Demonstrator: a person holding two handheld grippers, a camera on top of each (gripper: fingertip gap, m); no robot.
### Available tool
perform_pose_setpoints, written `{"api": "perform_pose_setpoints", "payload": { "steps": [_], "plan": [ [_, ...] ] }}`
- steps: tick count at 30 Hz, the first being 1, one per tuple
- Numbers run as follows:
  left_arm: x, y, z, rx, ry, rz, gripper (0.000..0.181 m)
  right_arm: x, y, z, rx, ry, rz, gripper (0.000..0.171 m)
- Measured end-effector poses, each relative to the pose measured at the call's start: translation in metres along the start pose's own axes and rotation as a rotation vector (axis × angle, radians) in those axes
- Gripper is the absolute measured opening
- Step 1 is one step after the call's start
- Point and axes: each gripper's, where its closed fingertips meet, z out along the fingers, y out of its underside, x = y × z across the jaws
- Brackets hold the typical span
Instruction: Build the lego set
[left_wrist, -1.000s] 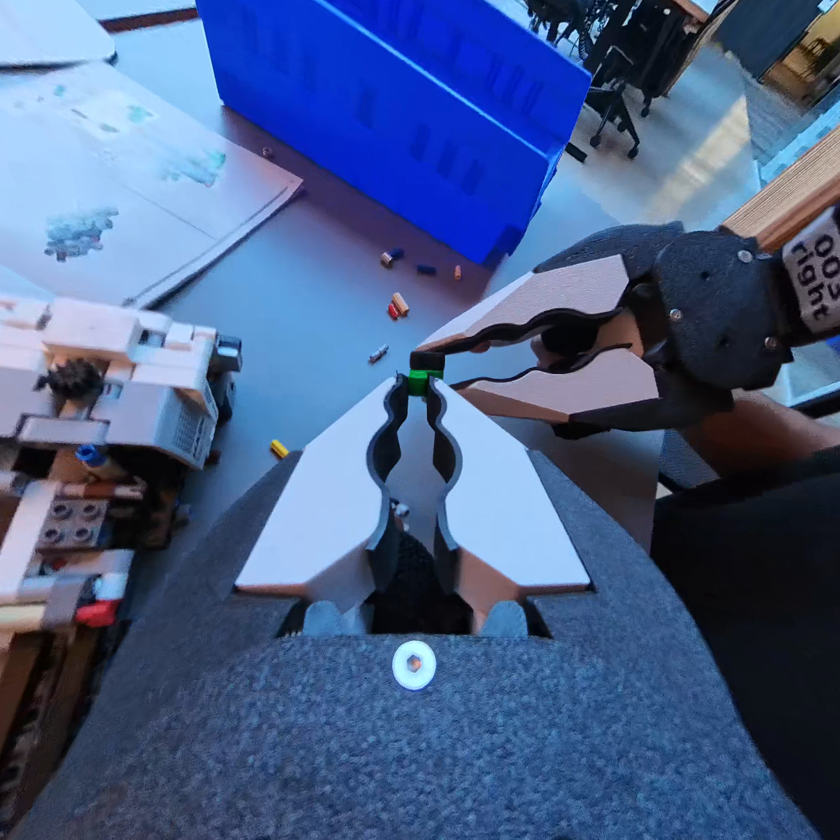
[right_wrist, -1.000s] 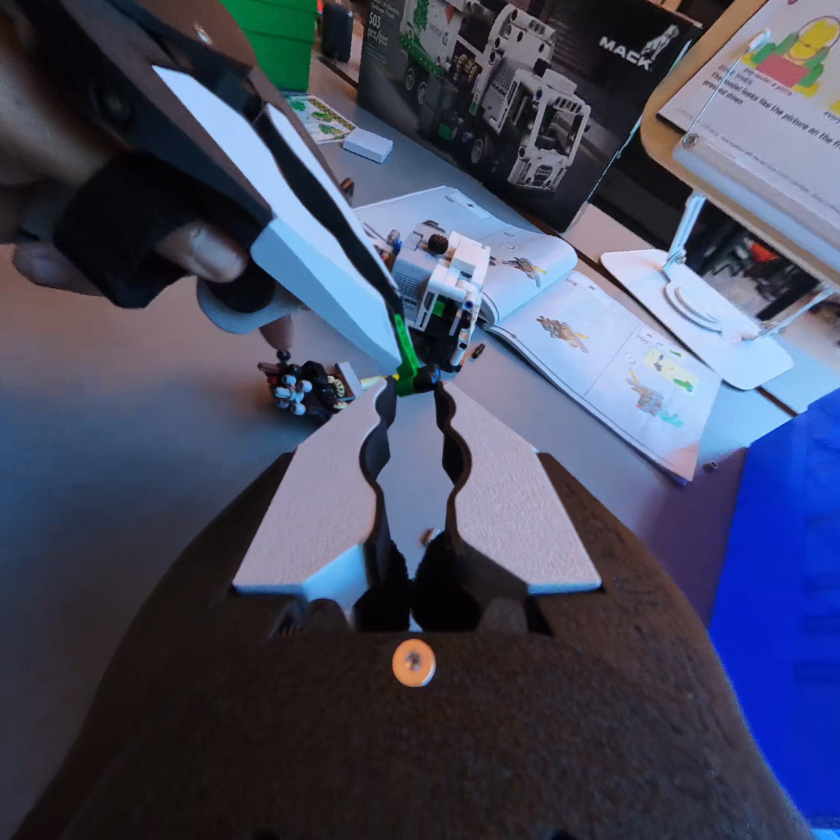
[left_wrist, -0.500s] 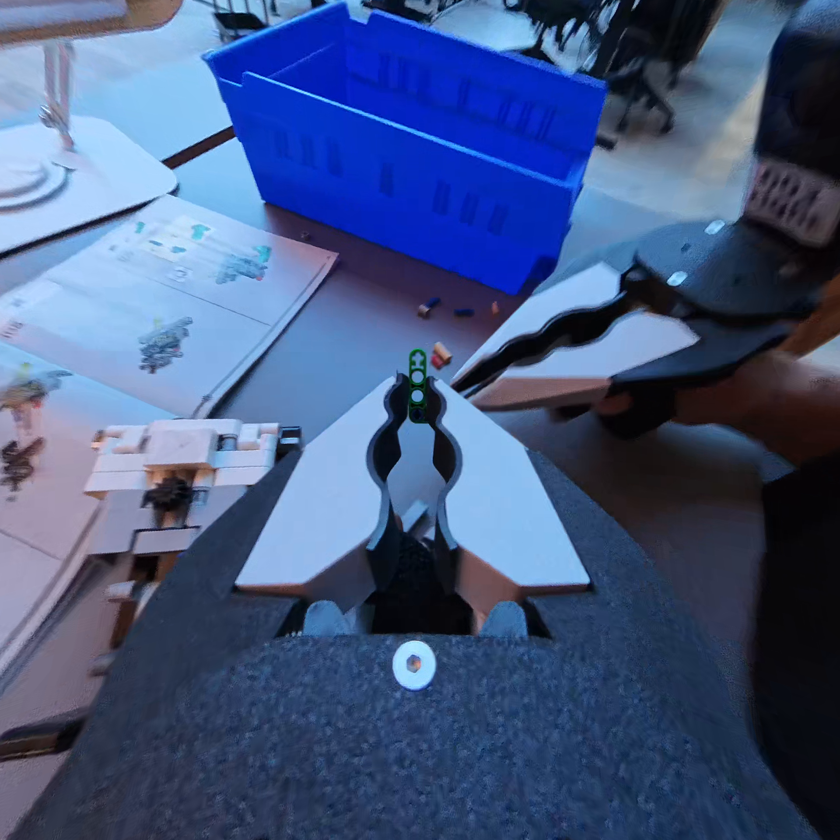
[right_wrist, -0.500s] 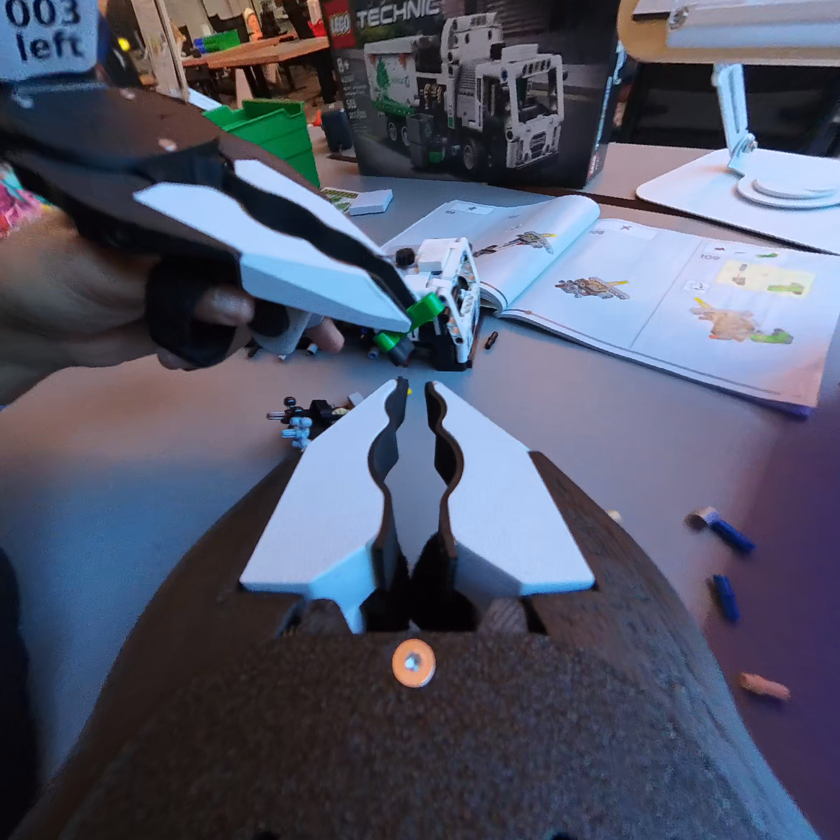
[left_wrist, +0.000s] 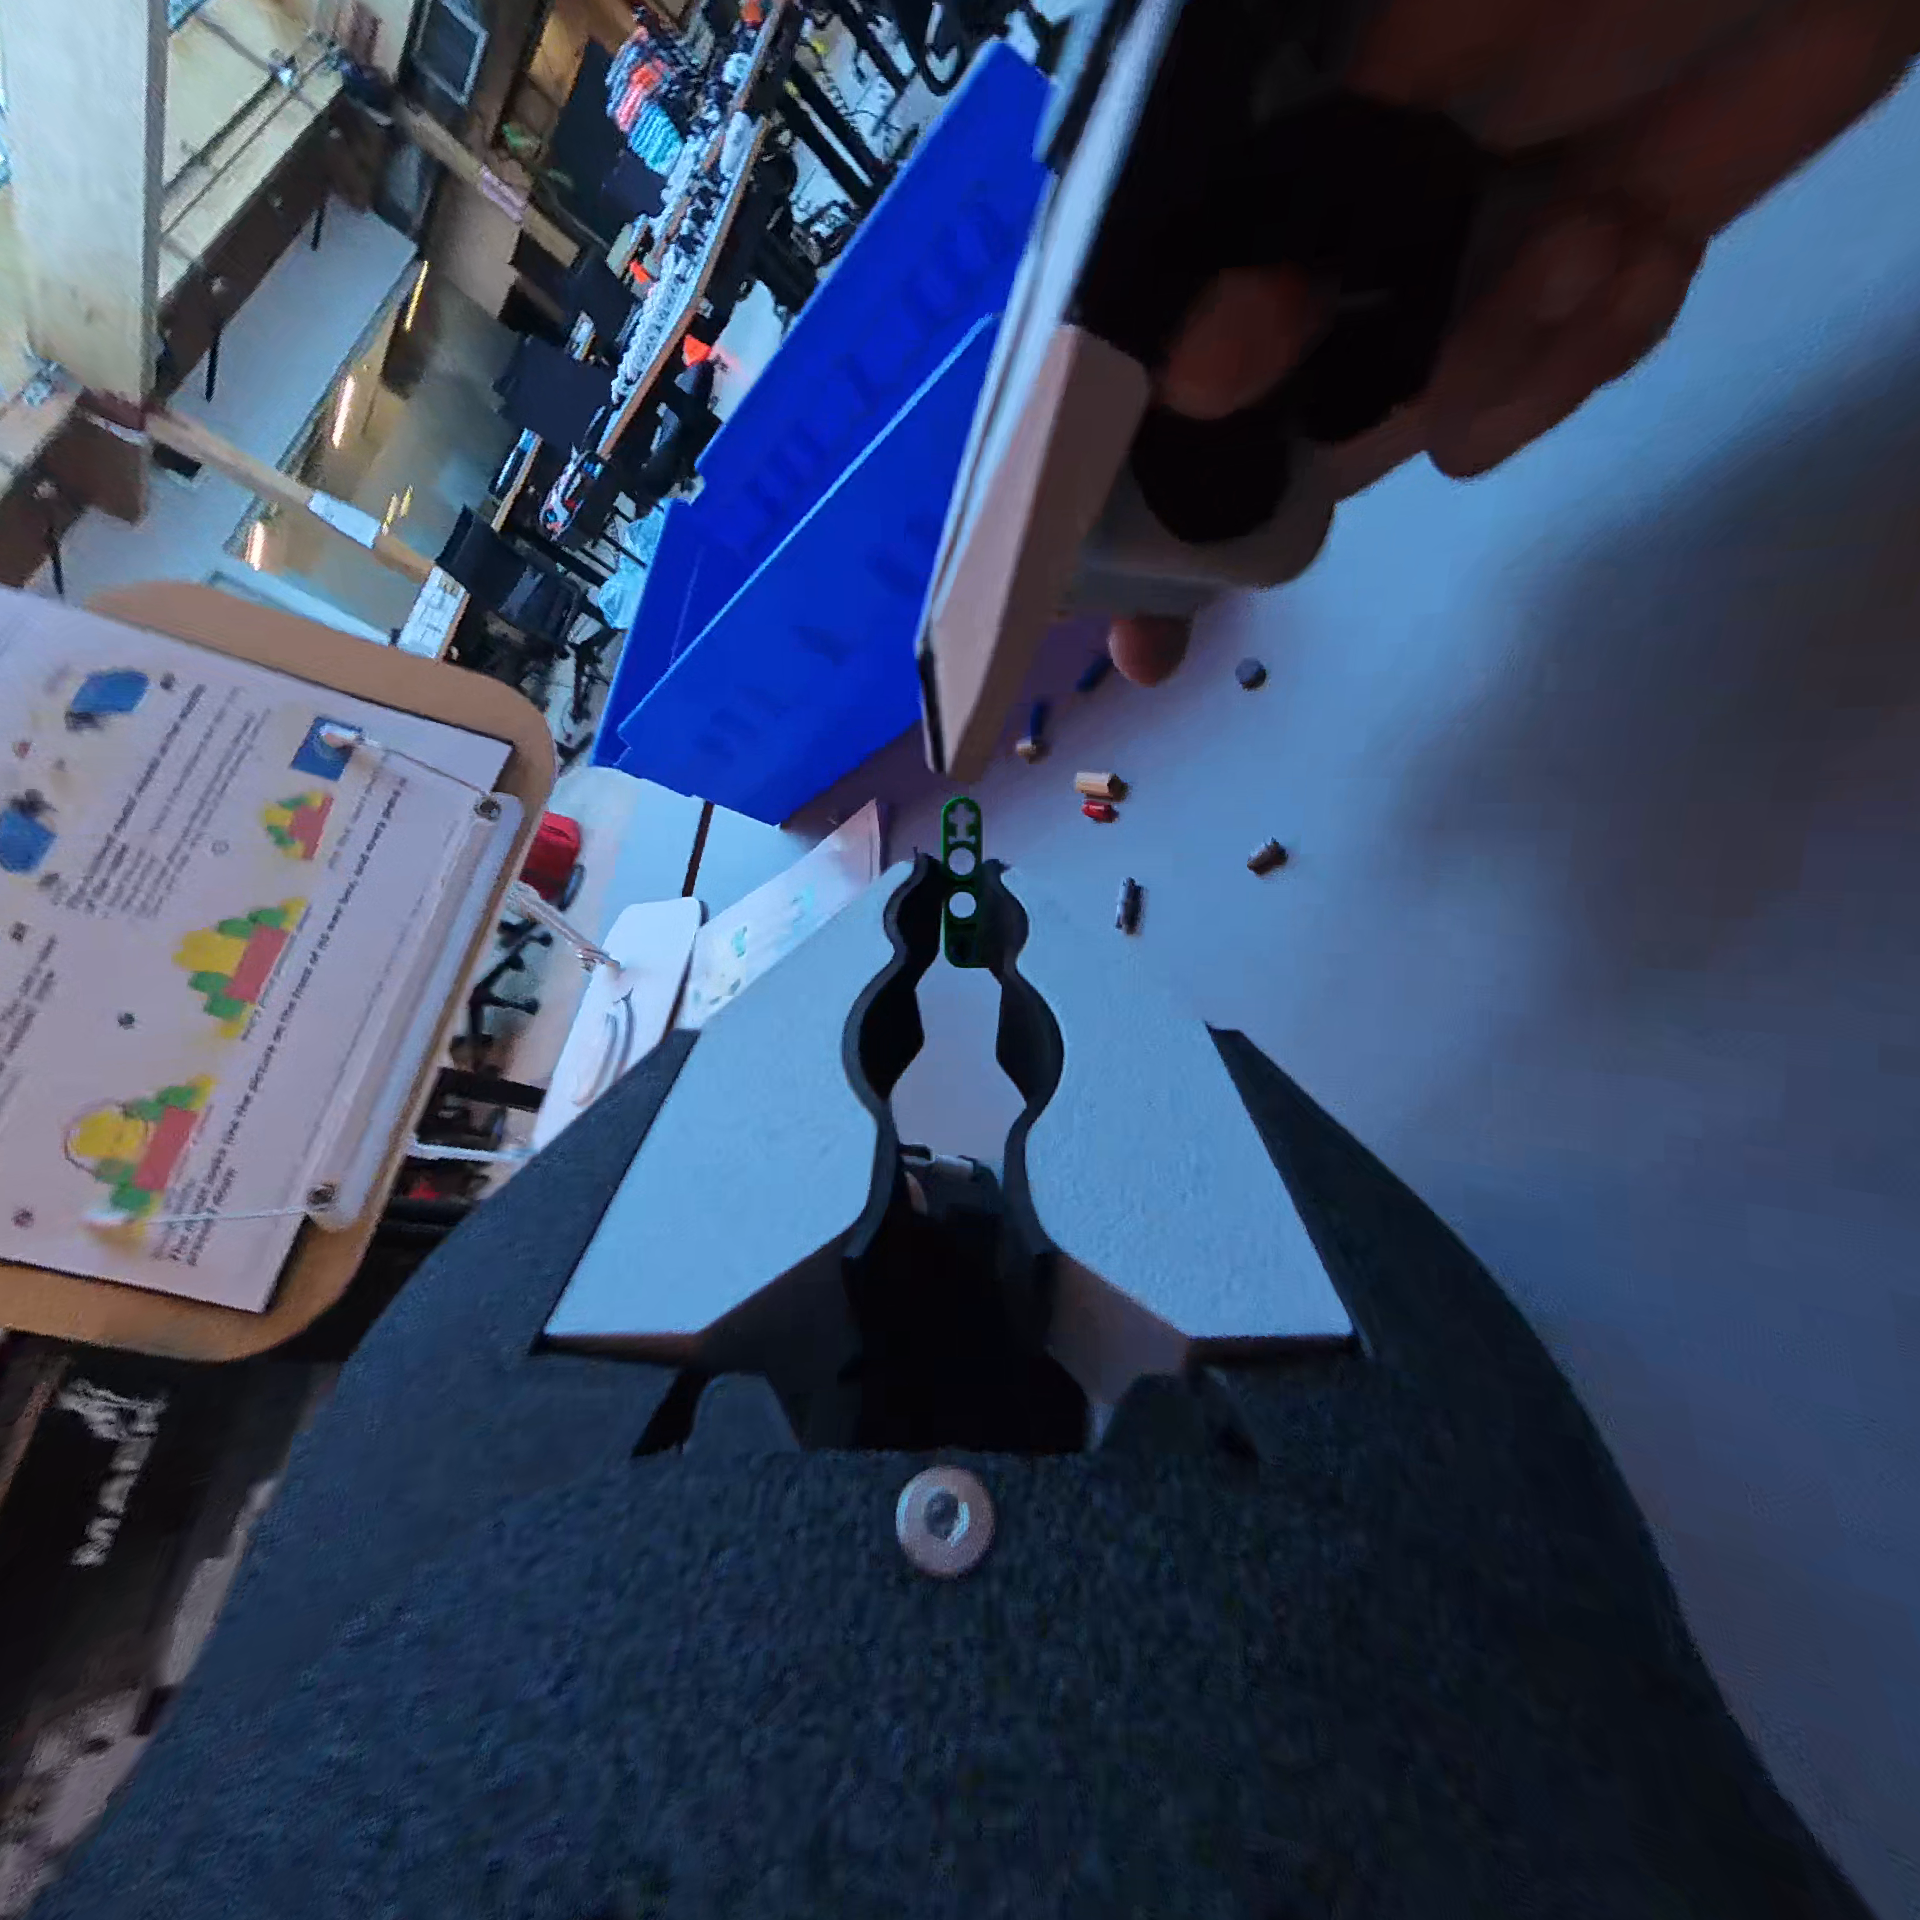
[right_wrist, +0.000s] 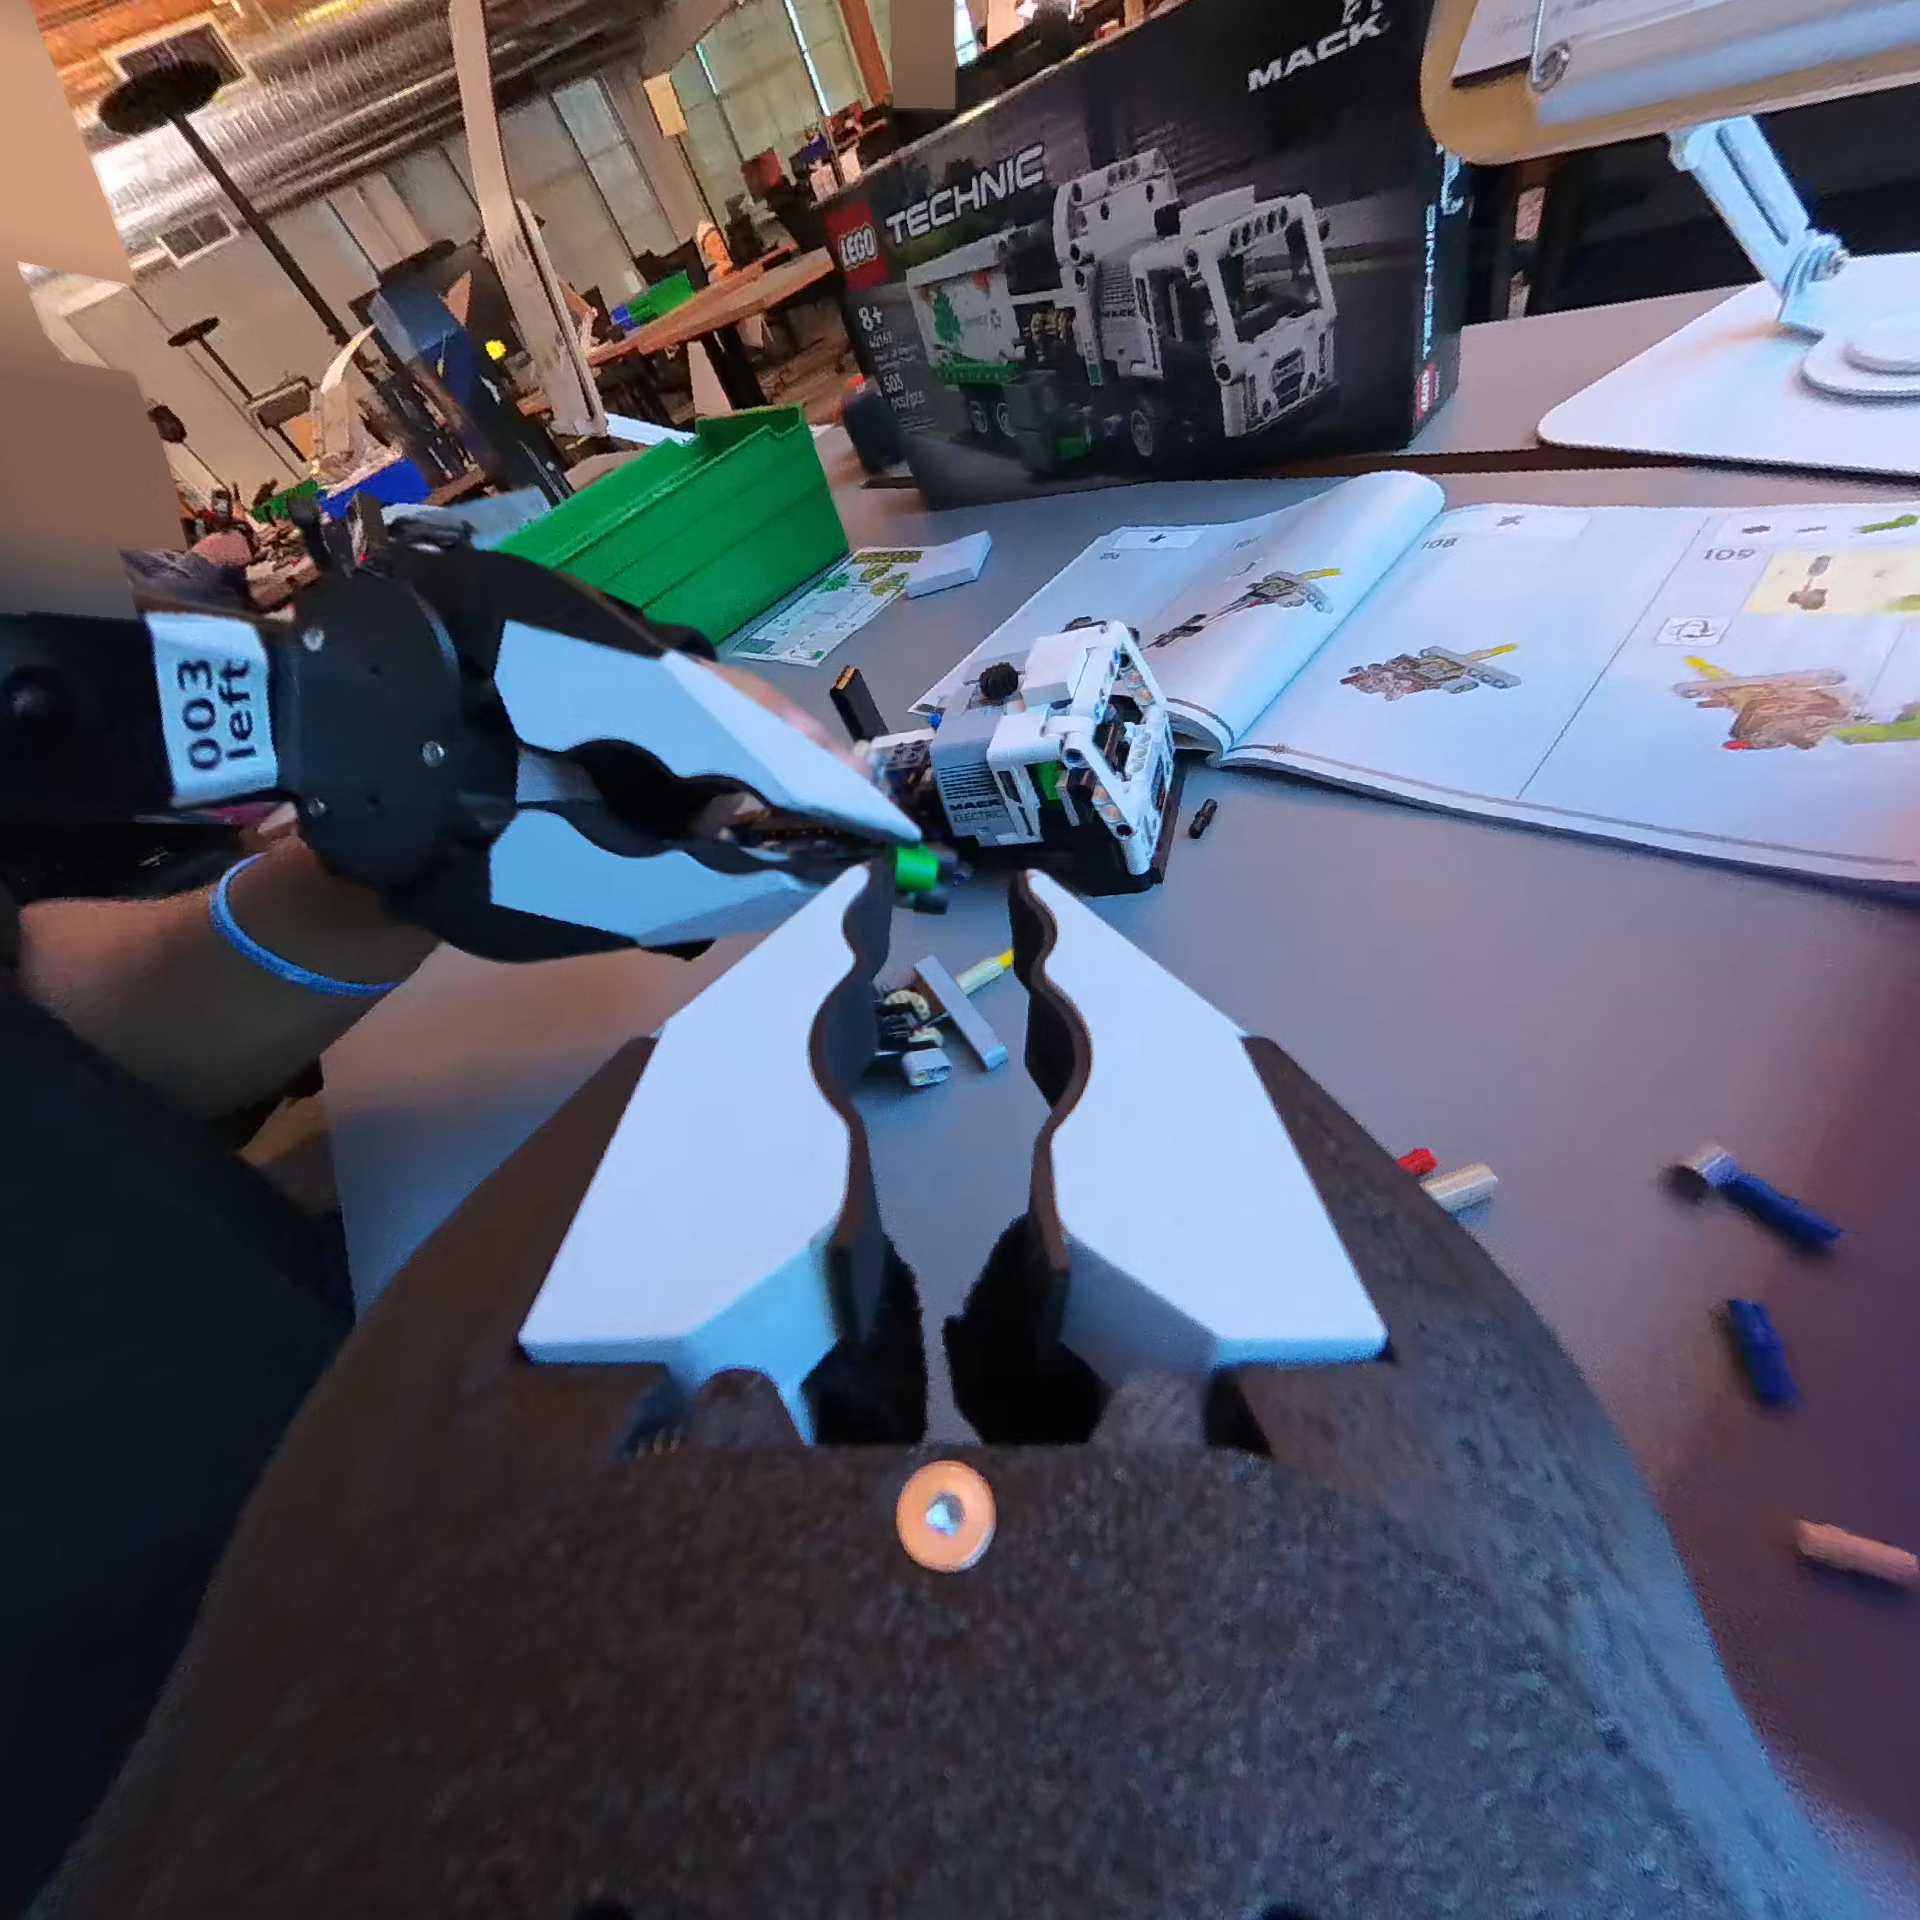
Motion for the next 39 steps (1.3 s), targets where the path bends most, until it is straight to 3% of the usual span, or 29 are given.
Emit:
{"api": "perform_pose_setpoints", "payload": {
  "steps": [5, 10, 13, 17, 22, 27, 35, 39],
  "plan": [
    [0.010, -0.005, -0.005, 0.006, -0.039, 0.232, 0.005, -0.022, 0.009, 0.003, -0.049, -0.063, -0.001, 0.021],
    [0.020, -0.004, -0.010, -0.006, -0.034, 0.266, 0.006, -0.023, 0.020, 0.005, -0.077, 0.010, -0.091, 0.007],
    [0.016, 0.006, -0.015, -0.087, -0.048, 0.060, 0.019, -0.013, 0.018, 0.003, -0.017, 0.088, -0.036, 0.007],
    [0.000, 0.019, -0.036, -0.073, -0.053, -0.400, 0.020, -0.005, 0.008, -0.009, 0.137, 0.134, 0.046, 0.006],
    [0.009, 0.033, -0.063, -0.006, -0.059, -0.769, 0.020, -0.014, 0.020, -0.013, 0.109, 0.258, -0.180, 0.007],
    [0.033, 0.050, -0.075, -0.063, -0.107, -0.893, 0.018, -0.010, 0.017, -0.021, 0.177, 0.394, -0.319, 0.007],
    [0.027, 0.063, -0.075, -0.074, -0.169, -0.936, 0.014, 0.077, -0.003, -0.034, 0.160, 0.657, -0.289, 0.007],
    [0.028, 0.072, -0.071, -0.103, -0.145, -1.012, 0.014, 0.096, -0.001, -0.040, 0.105, 0.725, -0.313, 0.007]
  ]
}}
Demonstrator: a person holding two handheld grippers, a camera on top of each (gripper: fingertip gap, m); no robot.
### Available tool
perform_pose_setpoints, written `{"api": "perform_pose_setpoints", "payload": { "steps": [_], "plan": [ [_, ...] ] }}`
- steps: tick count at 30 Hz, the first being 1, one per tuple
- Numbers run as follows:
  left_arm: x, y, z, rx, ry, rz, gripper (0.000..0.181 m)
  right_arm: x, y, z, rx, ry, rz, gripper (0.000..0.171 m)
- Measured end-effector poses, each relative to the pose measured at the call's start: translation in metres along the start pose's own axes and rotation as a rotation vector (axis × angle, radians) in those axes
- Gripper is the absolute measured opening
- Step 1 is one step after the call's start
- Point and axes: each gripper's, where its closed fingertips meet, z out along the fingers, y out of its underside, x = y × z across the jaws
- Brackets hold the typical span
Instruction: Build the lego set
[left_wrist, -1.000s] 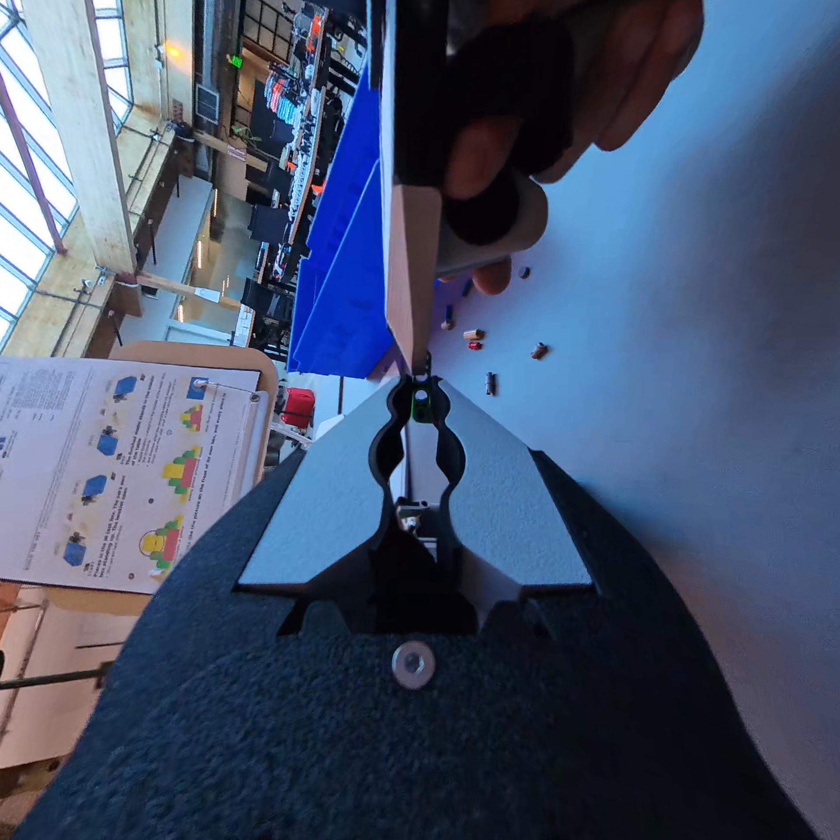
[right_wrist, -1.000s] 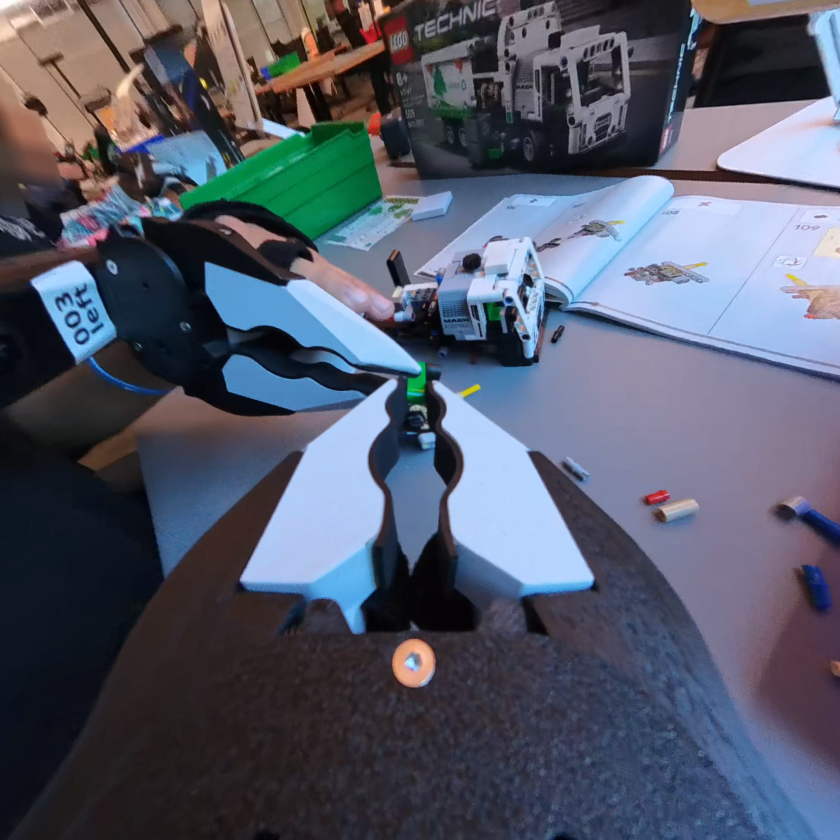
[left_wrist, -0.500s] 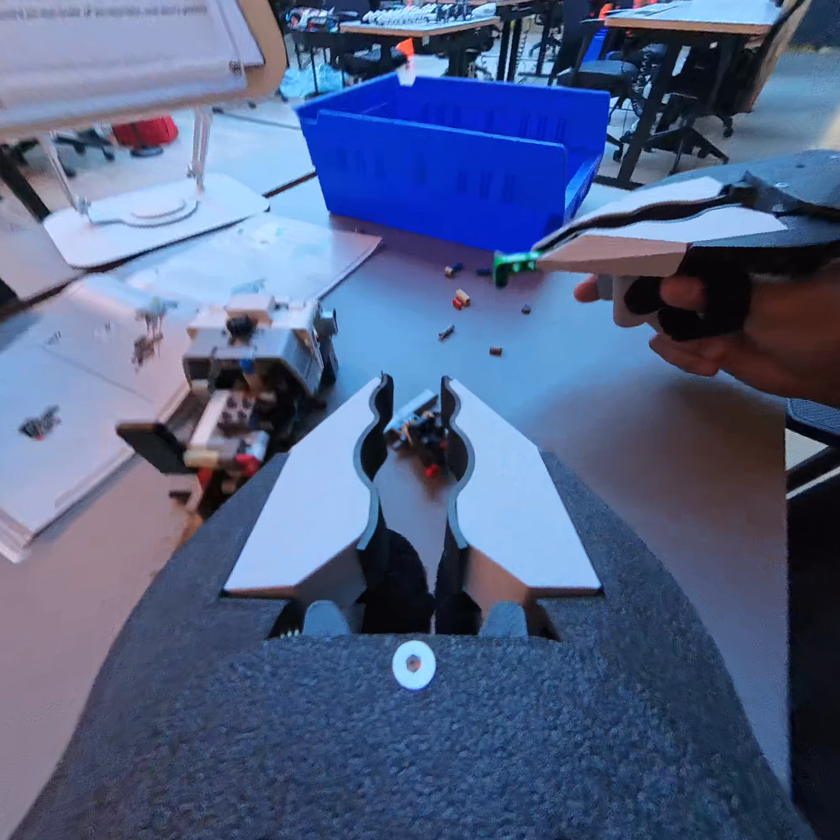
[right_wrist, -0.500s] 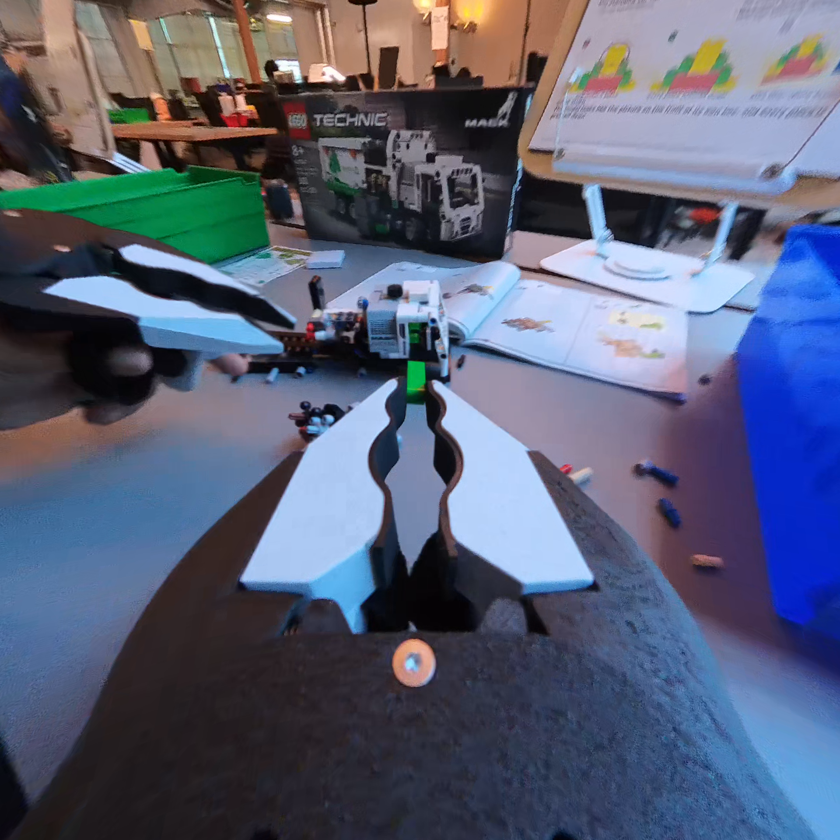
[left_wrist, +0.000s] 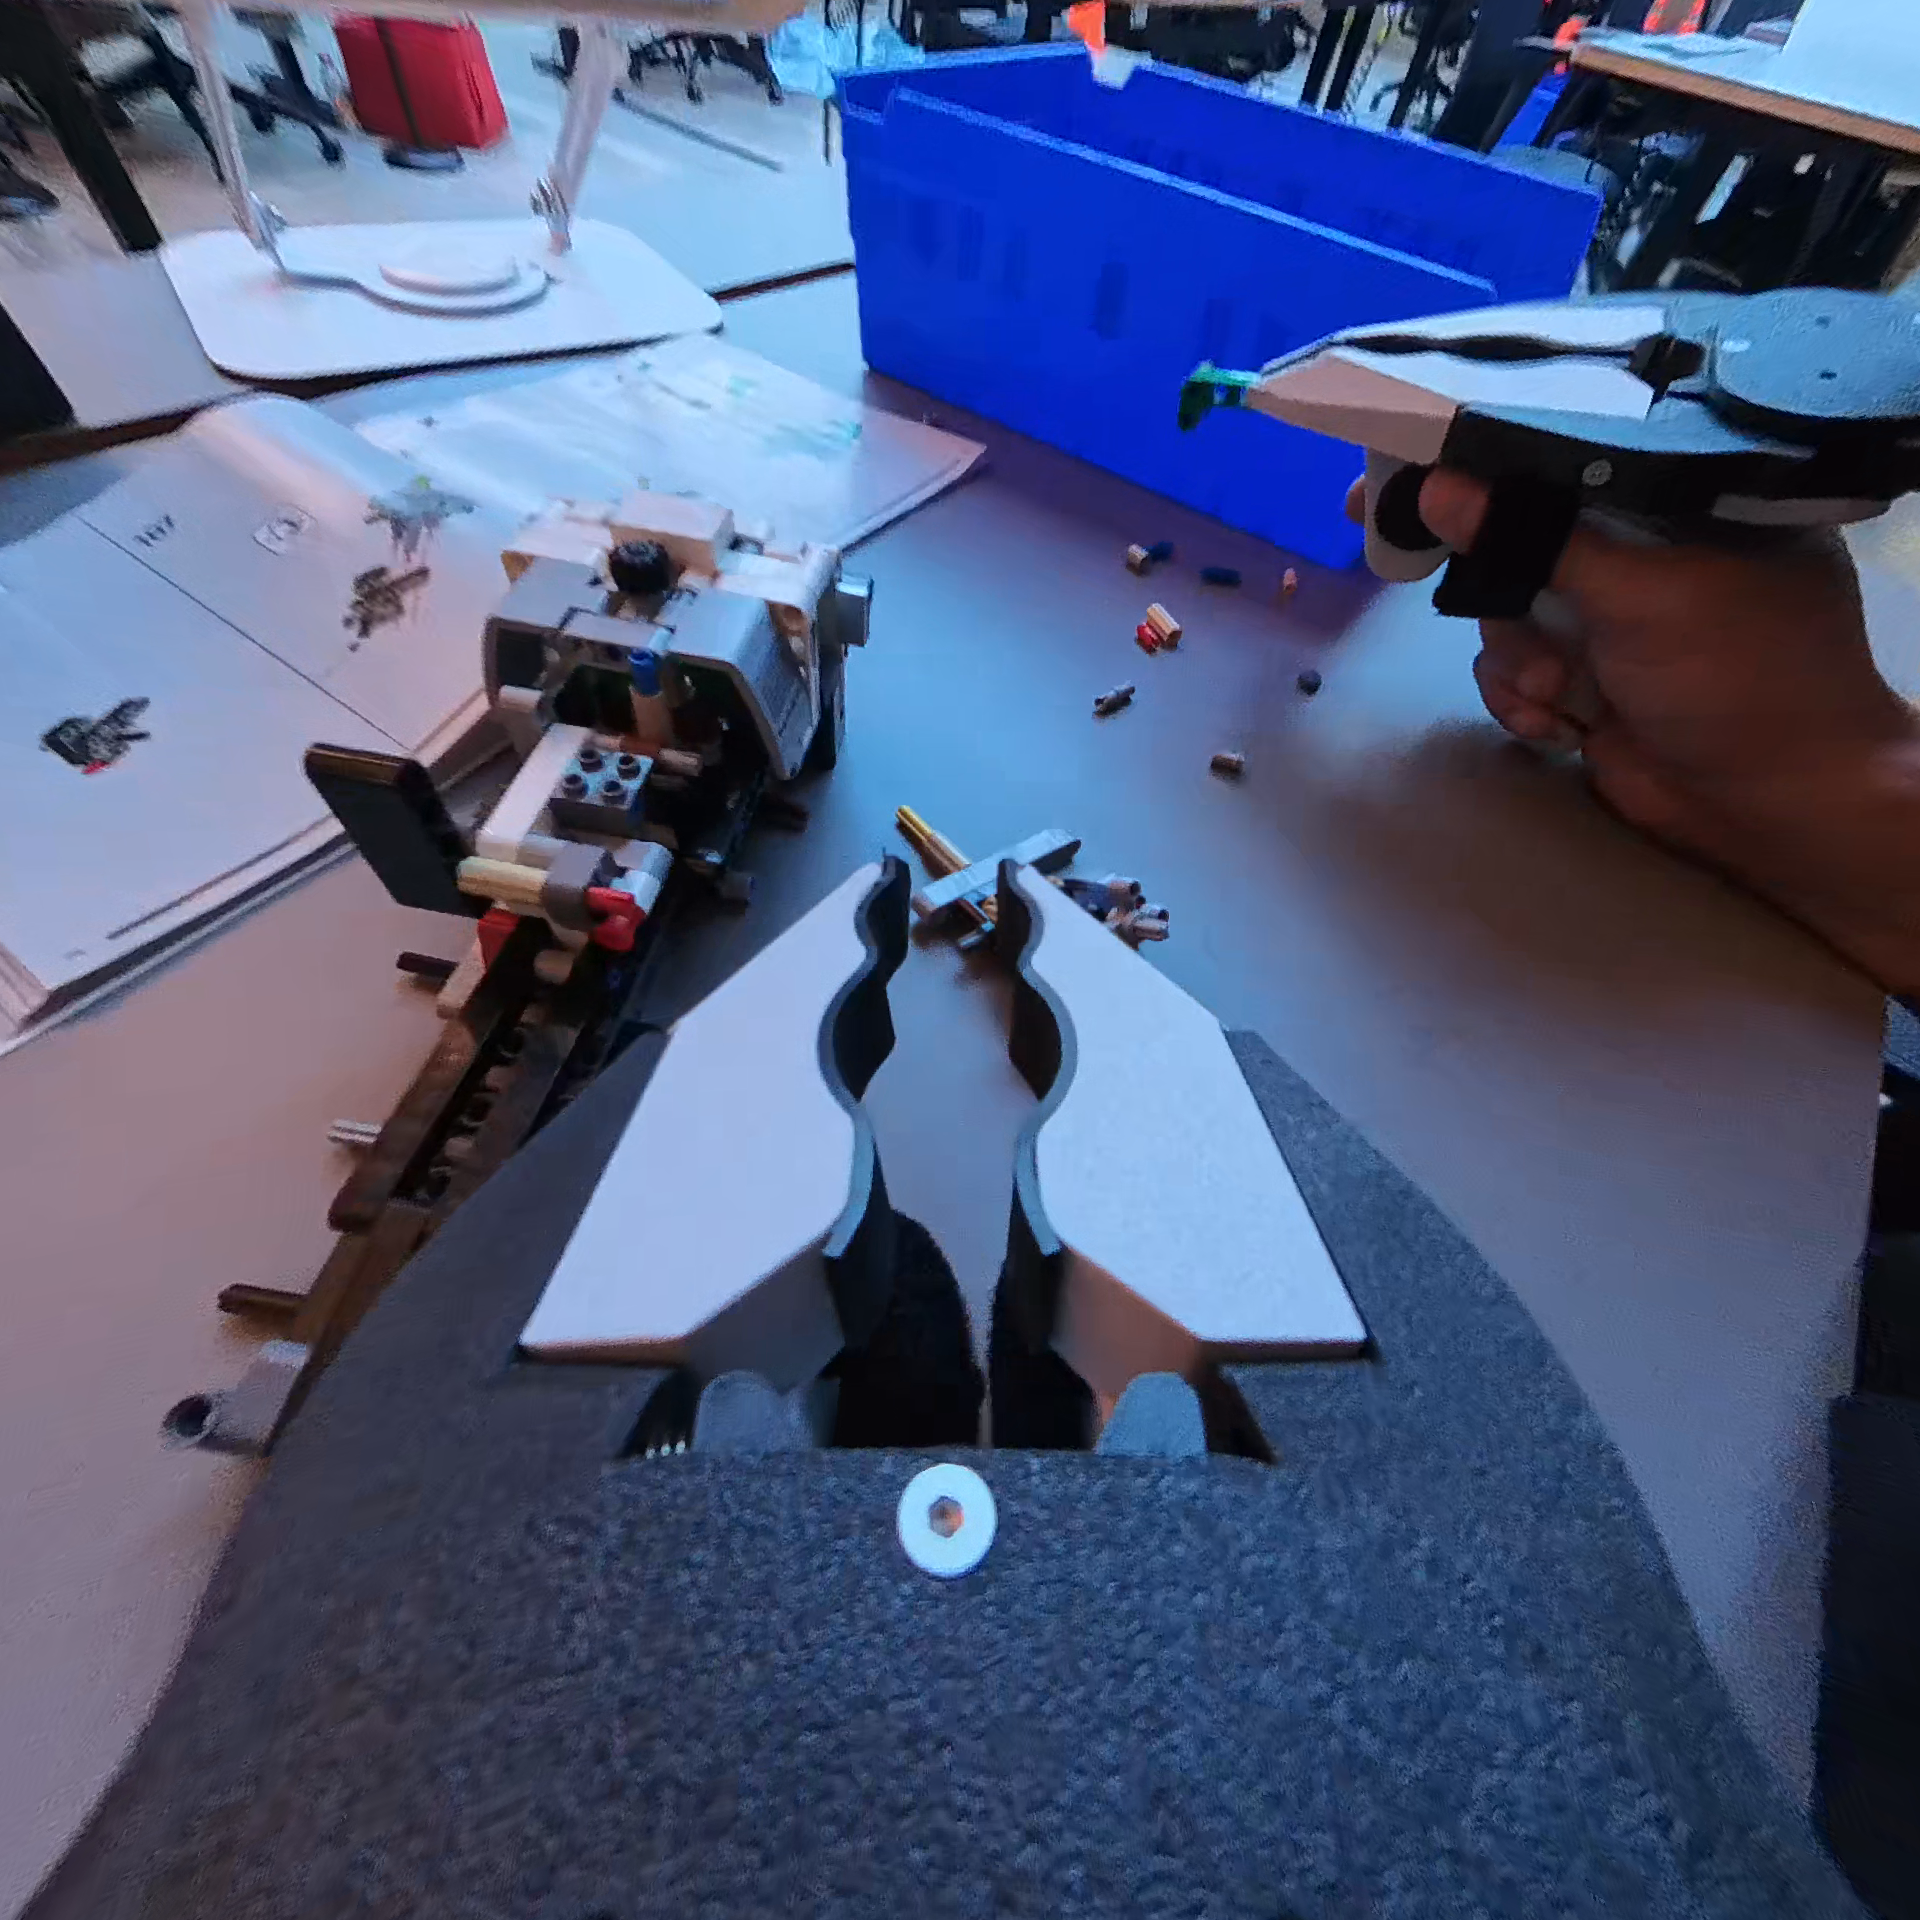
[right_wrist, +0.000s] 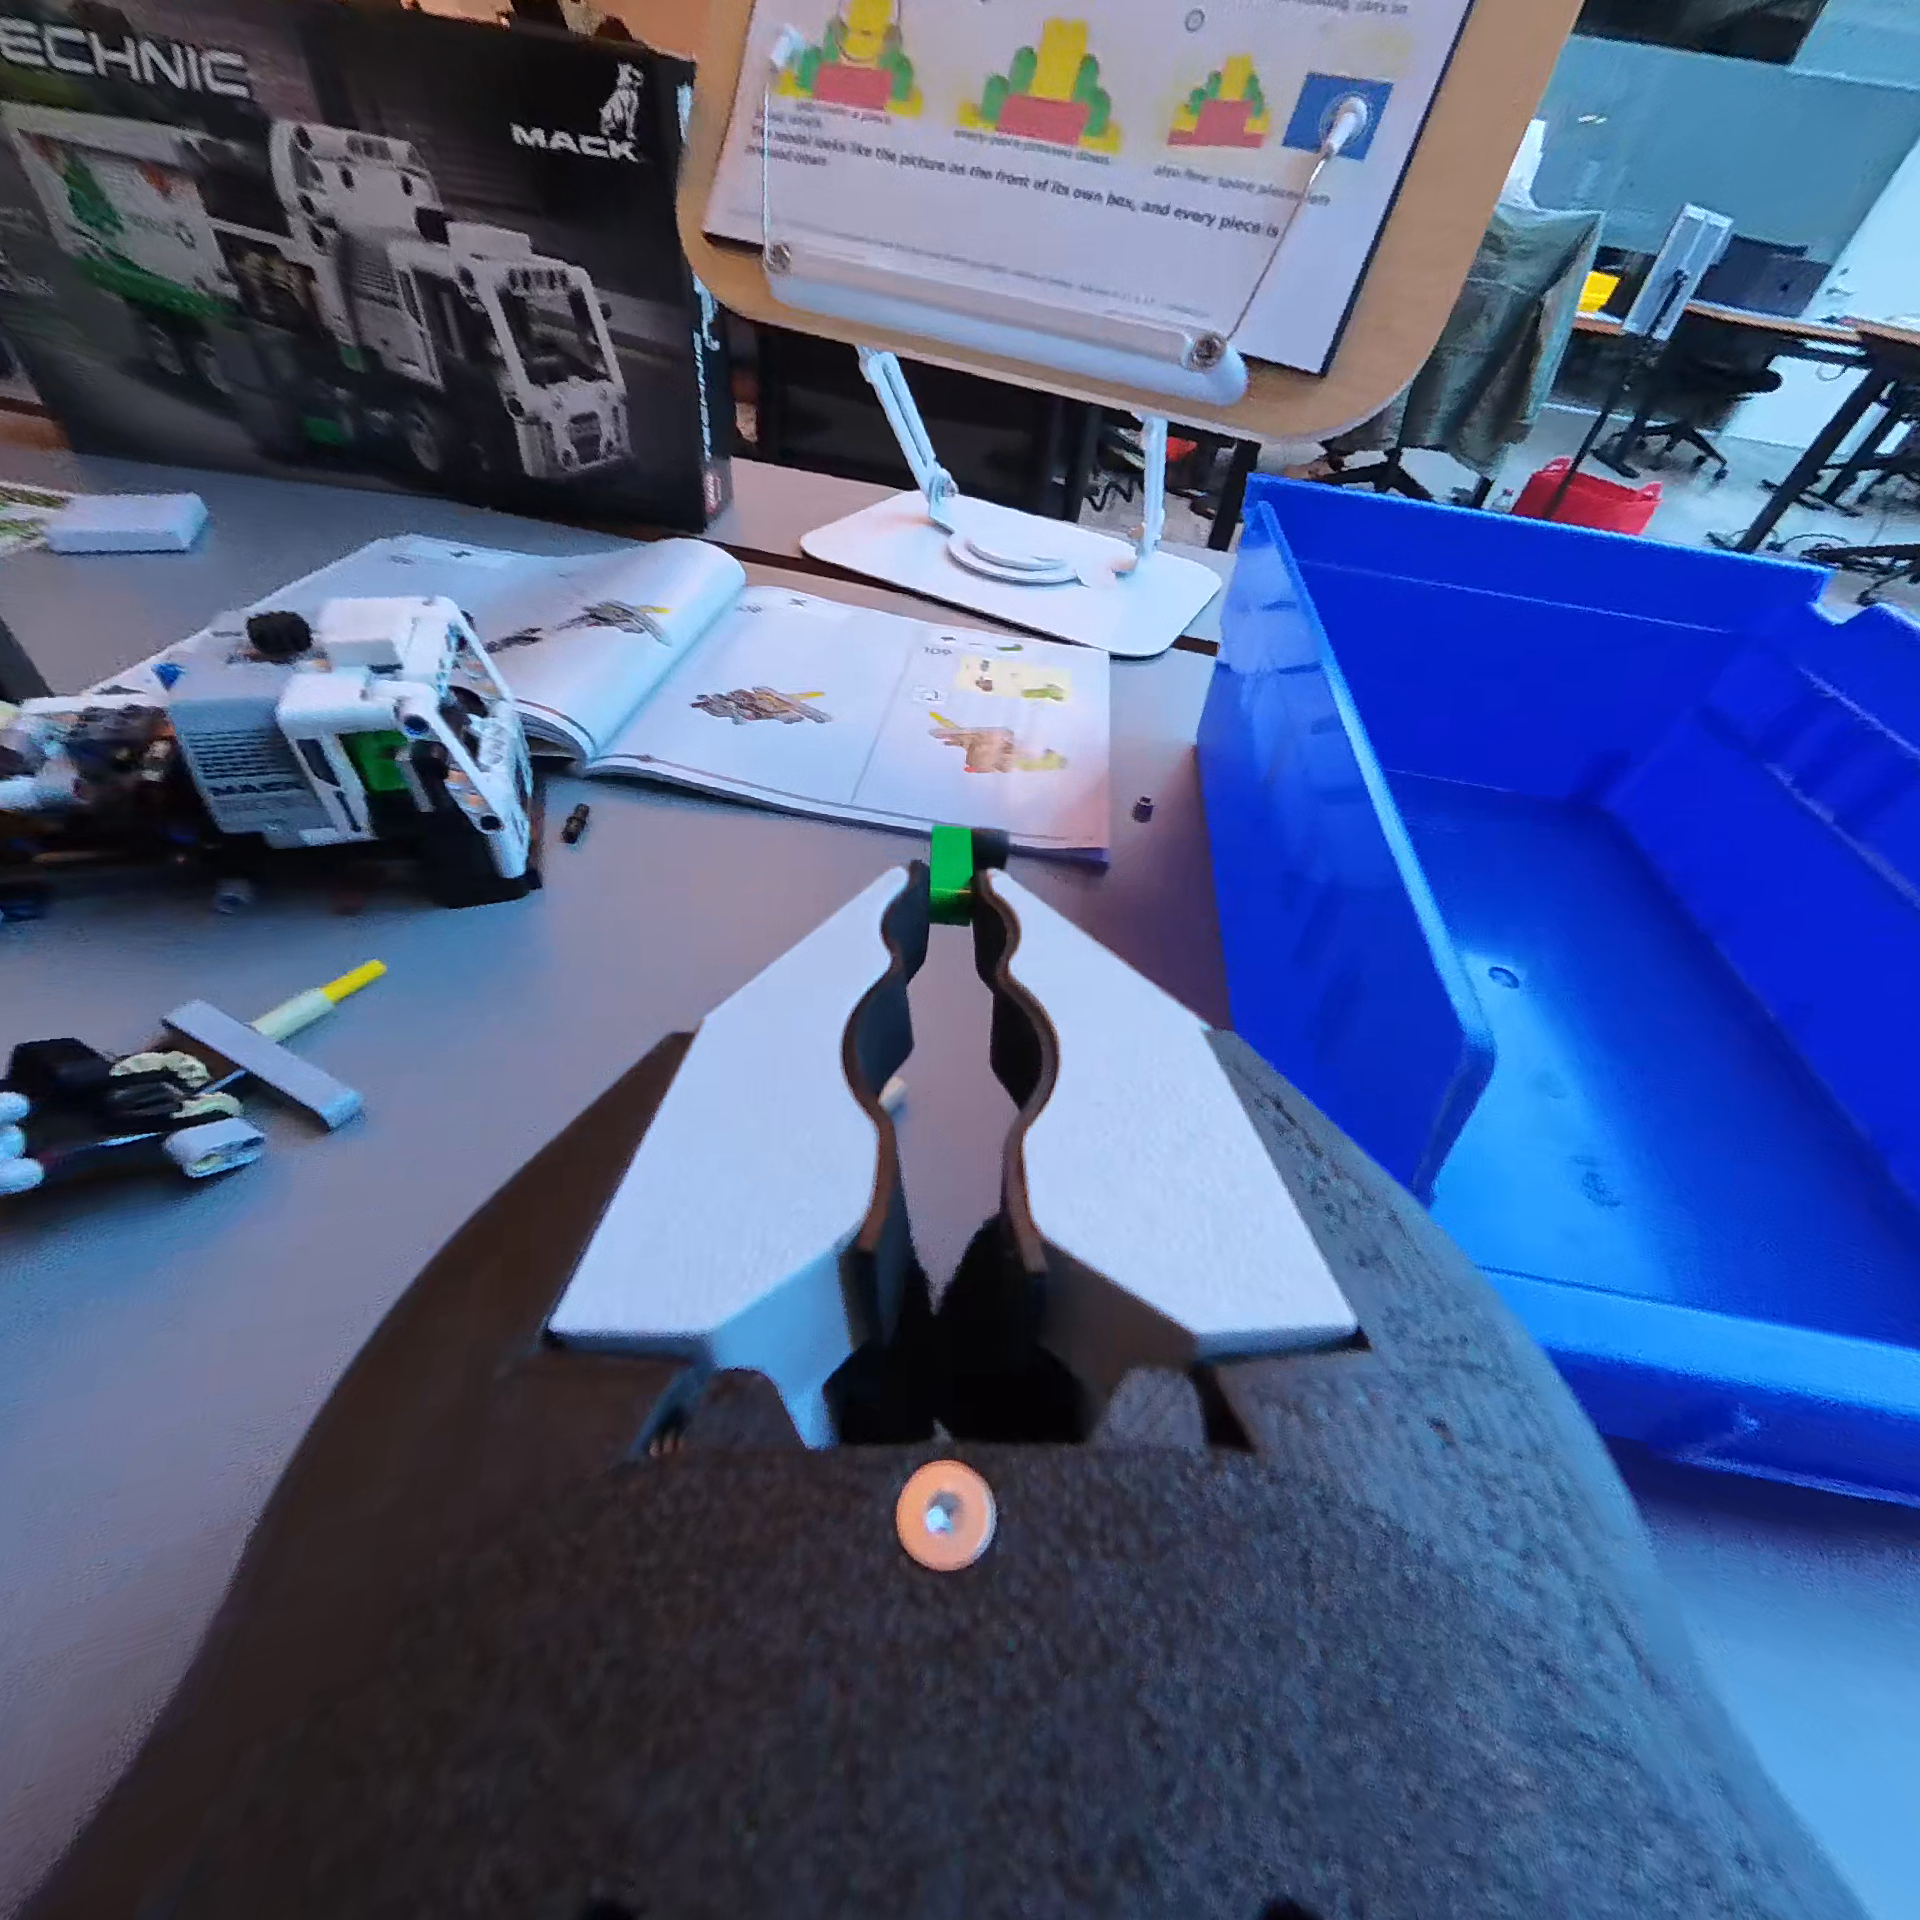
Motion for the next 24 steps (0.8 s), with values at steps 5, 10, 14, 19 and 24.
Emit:
{"api": "perform_pose_setpoints", "payload": {
  "steps": [5, 10, 14, 19, 24],
  "plan": [
    [0.003, 0.007, 0.006, -0.051, 0.021, 0.009, 0.013, 0.004, 0.004, 0.006, -0.031, -0.012, 0.010, 0.007],
    [0.004, 0.007, 0.007, -0.054, 0.022, 0.019, 0.009, 0.002, 0.010, 0.011, -0.081, -0.011, -0.022, 0.007],
    [0.003, 0.015, 0.012, -0.113, 0.055, -0.035, 0.010, 0.000, 0.011, 0.012, -0.085, -0.011, -0.042, 0.007],
    [0.001, 0.015, 0.012, -0.118, 0.083, -0.093, 0.010, 0.004, 0.004, 0.007, -0.034, -0.024, 0.015, 0.007],
    [0.002, 0.018, 0.014, -0.136, 0.085, -0.087, 0.010, 0.006, 0.002, 0.005, -0.015, -0.031, 0.044, 0.007]
  ]
}}
